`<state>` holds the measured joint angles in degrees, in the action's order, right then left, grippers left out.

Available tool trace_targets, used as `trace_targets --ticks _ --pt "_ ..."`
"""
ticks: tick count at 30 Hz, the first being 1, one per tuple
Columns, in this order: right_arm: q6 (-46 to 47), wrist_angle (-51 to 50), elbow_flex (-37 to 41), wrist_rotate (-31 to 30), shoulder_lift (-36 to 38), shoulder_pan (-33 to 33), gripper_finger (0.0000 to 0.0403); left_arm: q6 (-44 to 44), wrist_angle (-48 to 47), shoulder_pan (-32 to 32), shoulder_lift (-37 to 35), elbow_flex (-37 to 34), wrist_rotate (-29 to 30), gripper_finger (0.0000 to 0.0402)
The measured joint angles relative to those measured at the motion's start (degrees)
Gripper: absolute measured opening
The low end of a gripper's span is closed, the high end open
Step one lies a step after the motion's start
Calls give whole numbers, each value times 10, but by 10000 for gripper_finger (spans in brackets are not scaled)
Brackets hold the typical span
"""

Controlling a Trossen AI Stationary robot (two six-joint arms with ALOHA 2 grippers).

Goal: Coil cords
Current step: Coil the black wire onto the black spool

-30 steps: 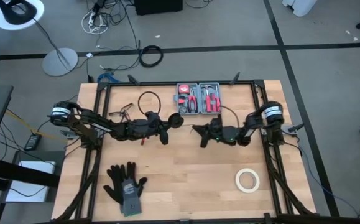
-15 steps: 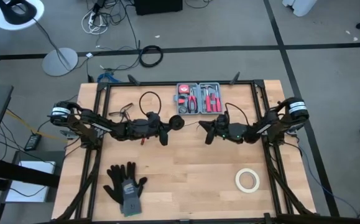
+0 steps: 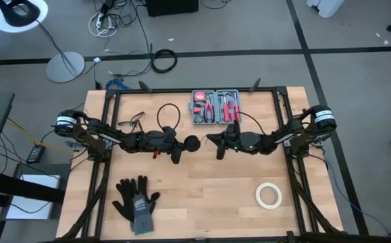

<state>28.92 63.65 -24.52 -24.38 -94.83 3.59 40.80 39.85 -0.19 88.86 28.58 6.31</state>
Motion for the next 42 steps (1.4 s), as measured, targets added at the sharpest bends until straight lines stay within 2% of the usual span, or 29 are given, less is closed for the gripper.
trace_targets --ticks 7,13,17,23,29,42 --pt "-70 -166 -130 23 0 -8 0 0 -14 0 0 0 22 0" --pt "-101 -315 -237 61 0 -19 0 -3 -19 0 0 0 76 0" --pt "-103 -409 -289 66 -3 -21 0 -14 -16 0 0 0 117 0" --pt "-110 -410 -306 84 -19 -20 2 -31 28 0 0 0 145 0" --pt "-111 -359 -307 96 -34 -20 8 -32 27 1 0 0 164 0" --pt "-123 -336 -307 97 -35 -23 21 -31 83 1 0 0 163 0"
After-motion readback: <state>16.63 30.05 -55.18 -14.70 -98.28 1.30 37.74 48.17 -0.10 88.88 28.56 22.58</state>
